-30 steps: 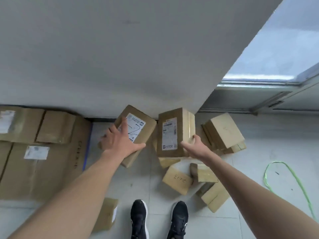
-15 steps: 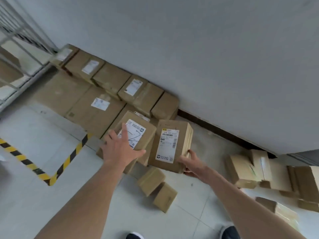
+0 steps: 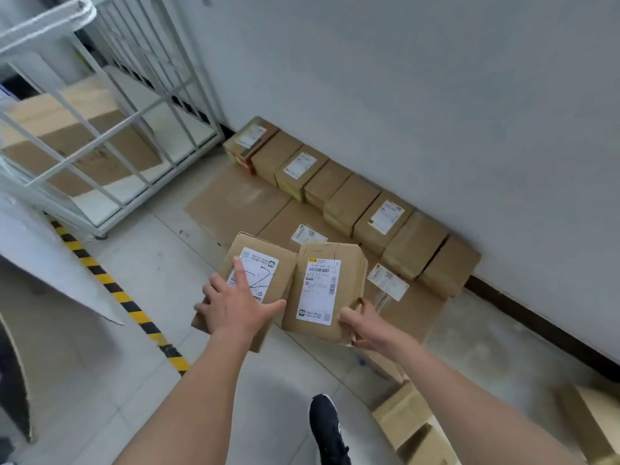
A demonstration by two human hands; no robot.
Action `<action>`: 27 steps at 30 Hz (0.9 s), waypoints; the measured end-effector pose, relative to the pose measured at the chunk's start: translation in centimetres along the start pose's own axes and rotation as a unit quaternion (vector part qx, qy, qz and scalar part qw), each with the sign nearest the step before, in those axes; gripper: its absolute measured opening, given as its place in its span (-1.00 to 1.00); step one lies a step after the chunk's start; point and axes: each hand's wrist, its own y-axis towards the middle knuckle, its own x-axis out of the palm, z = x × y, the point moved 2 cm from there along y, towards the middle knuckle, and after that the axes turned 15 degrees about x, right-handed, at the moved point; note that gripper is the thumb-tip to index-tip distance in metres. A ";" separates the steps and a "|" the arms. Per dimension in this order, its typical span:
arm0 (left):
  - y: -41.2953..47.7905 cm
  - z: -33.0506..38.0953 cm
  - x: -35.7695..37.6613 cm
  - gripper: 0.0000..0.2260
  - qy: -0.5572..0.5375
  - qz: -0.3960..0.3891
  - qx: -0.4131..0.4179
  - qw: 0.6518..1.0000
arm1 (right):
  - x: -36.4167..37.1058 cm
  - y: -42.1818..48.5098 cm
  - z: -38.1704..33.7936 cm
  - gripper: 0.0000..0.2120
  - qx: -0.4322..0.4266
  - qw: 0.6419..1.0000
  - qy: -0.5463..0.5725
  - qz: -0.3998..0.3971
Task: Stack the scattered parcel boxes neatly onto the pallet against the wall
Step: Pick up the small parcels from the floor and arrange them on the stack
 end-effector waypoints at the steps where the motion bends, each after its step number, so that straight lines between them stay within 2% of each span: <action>1: 1.8 -1.1 -0.3 0.15 -0.009 0.001 -0.003 1.000 | 0.7 1.0 -2.0 -0.24 0.006 1.000 -0.006 -0.001; 6: 11.1 -5.6 -1.6 0.14 -0.047 -0.003 -0.014 0.999 | 3.8 6.7 -11.6 -0.24 0.026 0.999 -0.016 0.018; 13: 22.9 -12.7 -3.4 0.14 -0.054 -0.023 0.001 0.998 | 10.9 13.3 -20.8 -0.34 0.033 0.996 0.081 0.016; 17: 30.3 -16.2 -4.3 0.14 -0.050 -0.041 0.025 0.998 | 15.1 16.6 -25.0 -0.30 0.028 0.995 0.098 0.023; 20: 35.9 -18.5 -4.7 0.14 -0.039 -0.052 0.048 0.997 | 17.6 19.5 -28.3 -0.39 0.024 0.989 0.143 0.025; 23: 41.1 -20.6 -4.6 0.13 -0.029 -0.057 0.043 0.997 | 20.0 22.6 -31.1 -0.49 0.028 0.984 0.174 -0.005; 27: 47.7 -22.5 -3.2 0.13 -0.033 -0.070 0.038 0.996 | 21.4 27.6 -34.6 -0.53 0.059 0.980 0.189 -0.018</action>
